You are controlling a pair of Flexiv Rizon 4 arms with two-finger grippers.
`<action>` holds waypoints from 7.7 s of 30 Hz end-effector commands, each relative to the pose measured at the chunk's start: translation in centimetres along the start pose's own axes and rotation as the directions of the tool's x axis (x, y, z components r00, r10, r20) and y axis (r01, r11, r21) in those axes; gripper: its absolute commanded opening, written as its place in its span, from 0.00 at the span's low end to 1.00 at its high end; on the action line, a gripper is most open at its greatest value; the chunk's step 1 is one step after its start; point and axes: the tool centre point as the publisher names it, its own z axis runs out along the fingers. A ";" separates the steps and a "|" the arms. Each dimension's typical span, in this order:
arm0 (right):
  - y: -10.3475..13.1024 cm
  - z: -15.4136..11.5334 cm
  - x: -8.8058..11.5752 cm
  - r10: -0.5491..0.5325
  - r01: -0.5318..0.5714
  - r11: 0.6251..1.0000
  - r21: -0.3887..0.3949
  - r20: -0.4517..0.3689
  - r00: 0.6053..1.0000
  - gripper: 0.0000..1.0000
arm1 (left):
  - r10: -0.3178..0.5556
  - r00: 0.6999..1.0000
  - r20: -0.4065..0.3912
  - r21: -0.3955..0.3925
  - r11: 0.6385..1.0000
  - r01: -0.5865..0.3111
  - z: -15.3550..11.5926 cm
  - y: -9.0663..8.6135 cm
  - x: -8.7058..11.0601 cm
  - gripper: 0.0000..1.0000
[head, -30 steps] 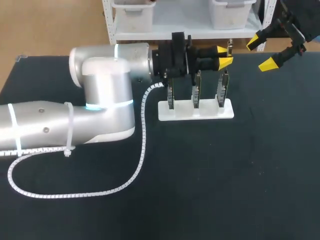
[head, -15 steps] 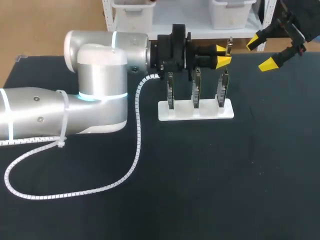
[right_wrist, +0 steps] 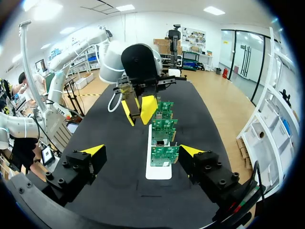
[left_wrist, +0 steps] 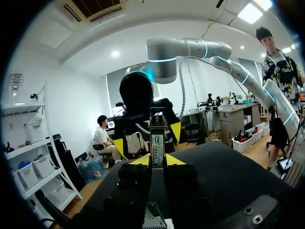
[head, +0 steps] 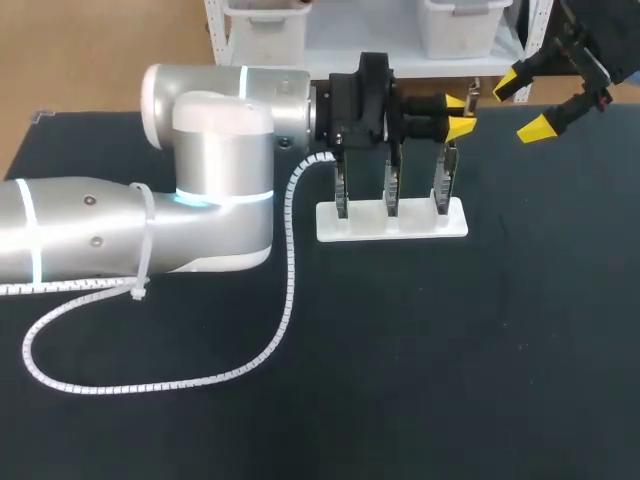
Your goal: Pick up the optical module with the left hand, and insert it into the network port with the right hand.
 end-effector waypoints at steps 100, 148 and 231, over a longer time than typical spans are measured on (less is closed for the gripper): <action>0.2 0.8 -6.5 -0.165 0.157 0.985 0.077 0.110 0.980 1.00 | -0.013 1.000 -0.006 -0.023 1.000 0.013 0.5 2.2 1.5 0.00; -1.2 1.6 -6.9 -0.056 0.049 0.998 0.047 0.151 0.987 1.00 | -0.013 1.000 -0.006 -0.023 1.000 0.013 0.5 2.2 1.5 0.00; -1.1 1.8 -7.0 -0.062 0.061 0.998 0.016 0.156 0.986 0.00 | -0.138 0.947 -0.290 0.001 0.990 0.144 -3.6 1.6 0.4 1.00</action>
